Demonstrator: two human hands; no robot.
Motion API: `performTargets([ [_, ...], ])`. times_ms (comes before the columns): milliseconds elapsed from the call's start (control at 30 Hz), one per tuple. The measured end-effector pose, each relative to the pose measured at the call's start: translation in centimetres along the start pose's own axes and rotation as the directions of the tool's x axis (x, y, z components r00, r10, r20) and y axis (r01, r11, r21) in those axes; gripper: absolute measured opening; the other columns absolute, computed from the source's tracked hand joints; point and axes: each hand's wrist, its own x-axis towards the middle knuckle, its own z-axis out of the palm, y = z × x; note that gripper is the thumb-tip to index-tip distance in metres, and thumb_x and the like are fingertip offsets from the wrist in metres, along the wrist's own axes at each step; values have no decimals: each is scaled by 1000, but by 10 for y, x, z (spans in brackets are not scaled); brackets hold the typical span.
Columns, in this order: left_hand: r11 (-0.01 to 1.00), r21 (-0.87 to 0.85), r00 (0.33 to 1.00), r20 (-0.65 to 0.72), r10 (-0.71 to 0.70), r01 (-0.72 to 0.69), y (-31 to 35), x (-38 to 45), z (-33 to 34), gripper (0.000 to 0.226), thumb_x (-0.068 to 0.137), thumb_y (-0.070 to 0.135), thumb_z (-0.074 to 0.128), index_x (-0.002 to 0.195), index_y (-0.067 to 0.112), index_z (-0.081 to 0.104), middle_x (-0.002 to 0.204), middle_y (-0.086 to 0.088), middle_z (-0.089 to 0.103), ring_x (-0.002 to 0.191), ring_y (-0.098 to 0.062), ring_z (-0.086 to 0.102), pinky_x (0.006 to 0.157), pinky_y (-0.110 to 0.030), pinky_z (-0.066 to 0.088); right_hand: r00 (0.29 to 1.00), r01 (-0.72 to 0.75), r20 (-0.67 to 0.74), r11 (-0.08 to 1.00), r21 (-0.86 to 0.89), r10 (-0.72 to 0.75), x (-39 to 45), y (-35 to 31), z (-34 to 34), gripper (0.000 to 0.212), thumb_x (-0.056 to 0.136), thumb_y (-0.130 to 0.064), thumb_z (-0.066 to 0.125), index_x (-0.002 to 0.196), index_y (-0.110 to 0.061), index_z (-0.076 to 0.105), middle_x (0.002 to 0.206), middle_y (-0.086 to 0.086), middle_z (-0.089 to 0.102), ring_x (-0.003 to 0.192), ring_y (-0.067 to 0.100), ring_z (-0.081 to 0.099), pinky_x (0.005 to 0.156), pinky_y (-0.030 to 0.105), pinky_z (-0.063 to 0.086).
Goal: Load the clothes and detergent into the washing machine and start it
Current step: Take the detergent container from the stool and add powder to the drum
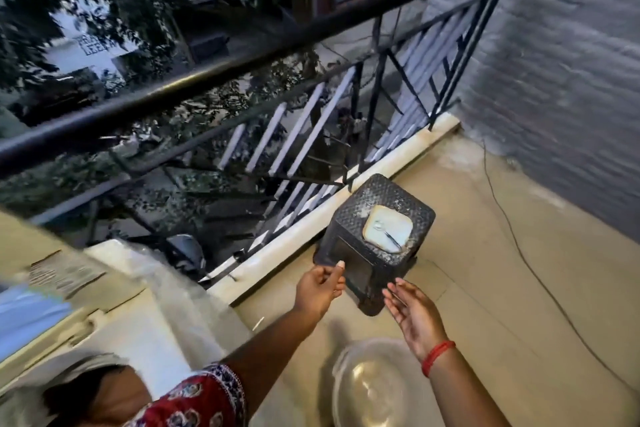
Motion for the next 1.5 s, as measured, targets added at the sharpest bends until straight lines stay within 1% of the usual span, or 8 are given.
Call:
performTargets([
  [267, 963, 260, 998, -6, -64, 64, -41, 149, 72, 34, 78, 53, 66, 72, 20, 69, 68, 0, 64, 70, -23, 61, 70, -33, 52, 992, -33, -126, 991, -129, 17, 158, -20, -47, 12, 91, 1, 57, 94, -10, 60, 95, 15, 64, 87, 23, 64, 88, 33, 51],
  [467, 947, 267, 977, -160, -139, 178, -74, 254, 103, 27, 91, 34, 59, 106, 11, 65, 102, -10, 68, 79, -19, 60, 60, -24, 50, 979, -14, -200, 954, -299, -48, 276, -4, -60, 16, 94, 0, 52, 109, -5, 56, 76, 8, 56, 63, 16, 51, 49, 16, 47],
  [667, 684, 729, 985, -144, 100, 37, -88, 307, 123, 33, 96, 38, 49, 111, 12, 64, 99, -6, 61, 89, -24, 57, 69, -27, 38, 950, -12, -268, 843, -538, -158, 386, 19, -92, 35, 71, -30, 61, 104, -17, 64, 96, 9, 69, 94, 30, 67, 91, 47, 53],
  [800, 727, 686, 977, -134, 168, -31, -97, 326, 134, 23, 93, 37, 56, 98, 18, 68, 84, -3, 69, 79, -21, 63, 66, -29, 48, 901, 37, -337, 822, -568, -273, 396, 25, -89, 1, 78, -29, 64, 78, -28, 65, 86, 7, 73, 84, 30, 70, 85, 48, 56],
  [1000, 736, 676, 979, -159, 130, 12, -93, 336, 143, 12, 92, 28, 56, 89, 17, 61, 75, -1, 59, 71, -19, 54, 59, -27, 39, 913, 66, -328, 880, -471, -244, 363, 8, -56, 19, 87, -19, 68, 69, -15, 64, 68, 2, 65, 58, 15, 63, 66, 31, 56],
  [1133, 787, 615, 979, -184, 86, 47, -88, 321, 136, 12, 92, 24, 52, 95, 16, 60, 87, -6, 64, 82, -25, 61, 66, -32, 50, 930, 83, -291, 900, -427, -224, 344, 2, -47, 24, 82, -6, 73, 65, -14, 59, 70, 1, 64, 60, 20, 58, 74, 40, 58],
  [1300, 966, 252, 978, -208, -2, 56, -82, 268, 105, 18, 92, 23, 50, 109, 15, 52, 105, -10, 65, 92, -27, 66, 79, -47, 59, 950, 105, -218, 889, -445, -222, 280, -4, -26, 18, 80, -6, 74, 68, -14, 63, 64, -2, 63, 61, 18, 58, 75, 42, 57],
  [1500, 994, 1, 965, -240, 105, -108, -29, 143, 62, 5, 99, 11, 47, 98, 6, 47, 96, -10, 61, 88, -23, 63, 79, -44, 58, 962, 188, -72, 828, -528, -264, 166, -3, -4, 18, 79, -22, 76, 64, -17, 68, 55, -3, 66, 56, 16, 62, 64, 43, 54],
])
